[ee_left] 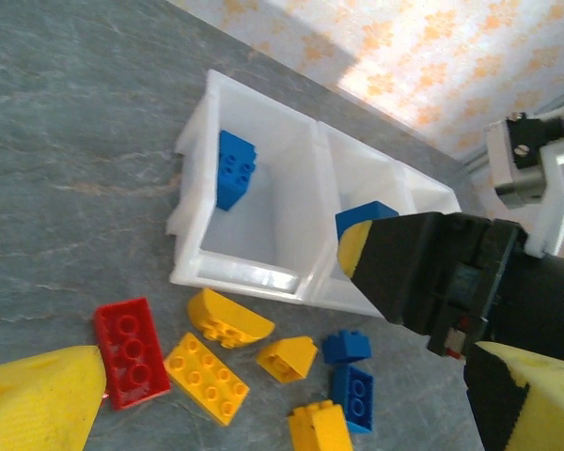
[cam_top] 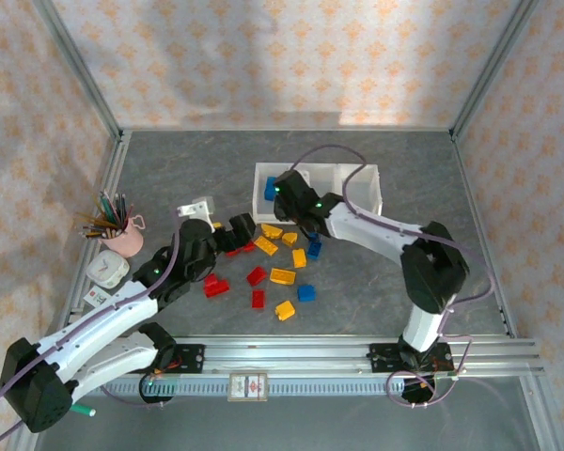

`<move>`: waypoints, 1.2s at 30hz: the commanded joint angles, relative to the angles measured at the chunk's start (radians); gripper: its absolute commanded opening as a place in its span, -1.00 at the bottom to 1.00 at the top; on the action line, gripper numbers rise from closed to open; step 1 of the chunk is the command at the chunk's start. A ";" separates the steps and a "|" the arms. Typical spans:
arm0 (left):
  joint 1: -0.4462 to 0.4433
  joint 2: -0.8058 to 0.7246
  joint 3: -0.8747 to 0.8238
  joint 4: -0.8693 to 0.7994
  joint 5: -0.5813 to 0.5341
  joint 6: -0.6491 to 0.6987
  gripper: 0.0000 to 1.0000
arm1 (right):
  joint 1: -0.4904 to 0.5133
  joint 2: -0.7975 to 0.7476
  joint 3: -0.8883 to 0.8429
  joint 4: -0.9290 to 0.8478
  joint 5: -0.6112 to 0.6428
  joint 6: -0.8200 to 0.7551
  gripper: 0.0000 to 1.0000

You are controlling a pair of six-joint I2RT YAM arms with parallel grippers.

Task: Sort the legos into containers by color
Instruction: Place the lego in the container, then pick up the lego from the center of the table.

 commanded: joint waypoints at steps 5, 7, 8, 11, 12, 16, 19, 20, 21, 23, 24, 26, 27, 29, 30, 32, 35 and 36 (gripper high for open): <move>0.063 -0.034 -0.015 -0.025 0.038 0.010 0.98 | 0.001 0.223 0.266 -0.071 0.082 -0.048 -0.53; 0.067 -0.033 -0.016 -0.029 0.039 0.012 0.98 | -0.005 0.270 0.312 -0.083 0.103 -0.047 -0.51; 0.070 -0.032 -0.014 -0.033 0.039 0.012 0.98 | -0.012 0.289 0.337 -0.097 0.104 -0.045 -0.50; 0.073 -0.035 -0.011 -0.036 0.042 0.012 0.98 | -0.022 0.324 0.376 -0.109 0.084 -0.046 -0.30; 0.073 -0.035 -0.010 -0.037 0.042 0.012 0.98 | -0.022 0.322 0.378 -0.106 0.078 -0.048 -0.24; 0.072 -0.033 -0.001 -0.043 0.044 0.013 0.98 | -0.022 0.285 0.368 -0.098 0.058 -0.055 0.01; 0.072 -0.034 0.003 -0.046 0.050 0.011 0.98 | -0.022 0.216 0.308 -0.077 0.049 -0.057 0.12; 0.072 -0.036 0.004 -0.046 0.051 0.010 0.98 | -0.022 0.186 0.279 -0.065 0.040 -0.057 0.14; 0.072 -0.037 0.002 -0.046 0.051 0.009 0.98 | -0.022 0.159 0.251 -0.056 0.032 -0.056 0.16; 0.073 -0.039 -0.001 -0.043 0.056 0.008 0.99 | -0.022 0.091 0.166 -0.031 0.025 -0.043 0.20; 0.072 -0.038 -0.002 -0.043 0.060 0.009 0.98 | -0.022 0.061 0.127 -0.022 0.025 -0.037 0.22; 0.073 -0.035 -0.005 -0.042 0.075 0.008 0.99 | -0.022 -0.009 0.039 -0.003 0.026 -0.020 0.27; 0.072 -0.033 -0.009 -0.038 0.085 0.006 0.99 | -0.022 -0.037 0.003 0.002 0.032 -0.013 0.29; 0.072 -0.029 -0.019 -0.023 0.113 0.003 0.98 | -0.022 -0.099 -0.078 0.012 0.040 0.008 0.34; 0.071 -0.027 -0.023 -0.016 0.124 0.001 0.98 | -0.022 -0.124 -0.109 0.014 0.046 0.019 0.36; 0.064 -0.023 -0.033 -0.003 0.142 -0.004 0.98 | -0.022 -0.175 -0.185 0.013 0.066 0.053 0.39; 0.048 -0.020 -0.044 0.013 0.151 -0.012 0.99 | -0.024 -0.241 -0.291 0.024 0.082 0.101 0.44; 0.039 -0.021 -0.048 0.021 0.150 -0.016 0.98 | -0.024 -0.259 -0.322 0.031 0.087 0.116 0.46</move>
